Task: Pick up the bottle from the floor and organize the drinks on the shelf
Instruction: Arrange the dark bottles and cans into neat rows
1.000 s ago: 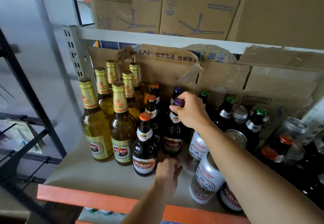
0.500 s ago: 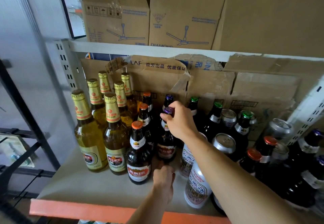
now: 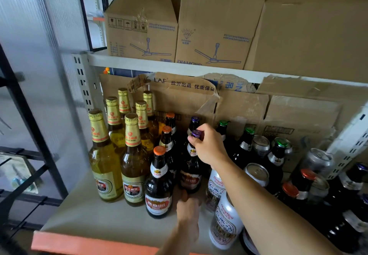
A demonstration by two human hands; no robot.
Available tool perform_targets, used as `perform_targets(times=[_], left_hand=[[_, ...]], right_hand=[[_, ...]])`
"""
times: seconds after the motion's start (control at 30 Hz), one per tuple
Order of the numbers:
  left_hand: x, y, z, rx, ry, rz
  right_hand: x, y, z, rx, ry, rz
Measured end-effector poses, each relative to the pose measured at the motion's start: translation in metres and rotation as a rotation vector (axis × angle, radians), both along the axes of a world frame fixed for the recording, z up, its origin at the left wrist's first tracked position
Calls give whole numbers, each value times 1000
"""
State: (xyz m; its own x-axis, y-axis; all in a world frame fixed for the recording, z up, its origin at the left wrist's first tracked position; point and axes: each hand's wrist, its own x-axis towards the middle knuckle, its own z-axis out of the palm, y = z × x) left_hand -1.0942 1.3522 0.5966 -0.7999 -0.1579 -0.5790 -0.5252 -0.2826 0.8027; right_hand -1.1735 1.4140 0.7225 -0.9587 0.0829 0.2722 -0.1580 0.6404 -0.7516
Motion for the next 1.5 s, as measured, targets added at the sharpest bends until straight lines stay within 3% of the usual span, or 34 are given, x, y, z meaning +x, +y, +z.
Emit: perform_targets(times=[0.2,0.37,0.47,0.57,0.8,1.17,1.5], left_hand=[[1,-1,-1,-91,67,-8],[8,-16,9,167,96,-78],[14,-20,13,199,101,-68],[22,-20,19,205,130,-58],[41,-19,54,350,281,-61],[46,4,113,299,559,-146],[81,42,144,269,686,-231]], right_hand=[[-2,2,-1,-18,0,3],[0,2,3,-17,-10,-5],[8,2,12,-8,-70,12],[26,6,24,-131,-138,31],[104,28,53,-306,26,111],[168,95,51,-547,148,58],[190,150,36,-463,271,-119]])
